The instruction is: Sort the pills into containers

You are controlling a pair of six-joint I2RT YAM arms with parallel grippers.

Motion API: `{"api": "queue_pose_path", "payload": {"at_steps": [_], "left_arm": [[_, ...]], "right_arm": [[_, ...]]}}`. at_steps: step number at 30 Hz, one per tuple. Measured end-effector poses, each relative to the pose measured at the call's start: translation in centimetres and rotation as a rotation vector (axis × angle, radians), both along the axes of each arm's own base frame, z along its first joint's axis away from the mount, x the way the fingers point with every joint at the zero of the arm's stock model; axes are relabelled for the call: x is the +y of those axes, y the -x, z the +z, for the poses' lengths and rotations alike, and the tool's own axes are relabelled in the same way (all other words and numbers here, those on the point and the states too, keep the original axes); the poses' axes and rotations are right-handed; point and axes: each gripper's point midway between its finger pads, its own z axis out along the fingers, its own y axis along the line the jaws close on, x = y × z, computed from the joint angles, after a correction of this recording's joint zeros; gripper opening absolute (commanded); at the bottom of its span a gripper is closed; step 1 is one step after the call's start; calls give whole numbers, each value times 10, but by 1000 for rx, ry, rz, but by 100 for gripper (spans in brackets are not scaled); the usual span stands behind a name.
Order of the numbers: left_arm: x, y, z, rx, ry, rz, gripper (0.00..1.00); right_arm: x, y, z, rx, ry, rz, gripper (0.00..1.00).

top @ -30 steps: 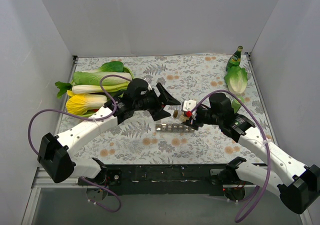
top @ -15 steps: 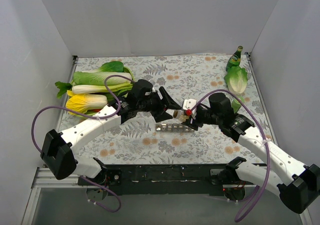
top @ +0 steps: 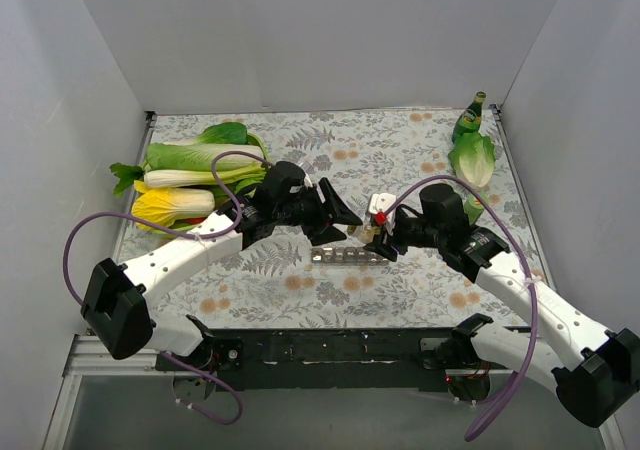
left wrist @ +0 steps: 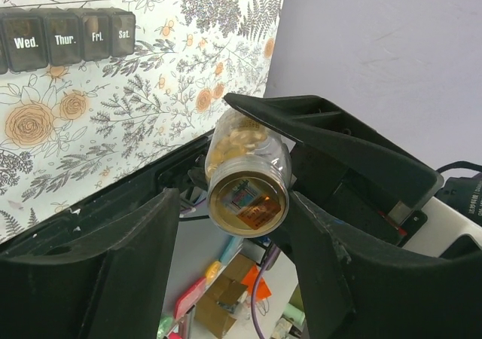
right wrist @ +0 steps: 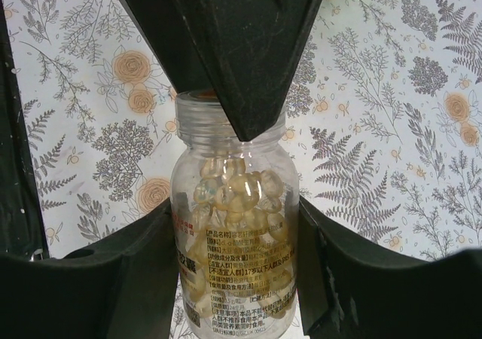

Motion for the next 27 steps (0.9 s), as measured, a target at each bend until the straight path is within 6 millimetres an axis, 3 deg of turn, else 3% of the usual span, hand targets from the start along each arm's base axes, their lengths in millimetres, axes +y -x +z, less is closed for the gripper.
{"api": "queue_pose_path", "payload": {"at_steps": [12, 21, 27], "left_arm": [[-1, 2, -2, -50, 7, -38, 57], [-1, 14, -1, -69, 54, -97, 58], [5, 22, -18, -49, 27, -120, 57]], "right_arm": [[0, 5, -1, 87, -37, -12, 1], [0, 8, 0, 211, -97, -43, 1], [2, 4, 10, 236, -148, -56, 1]]}}
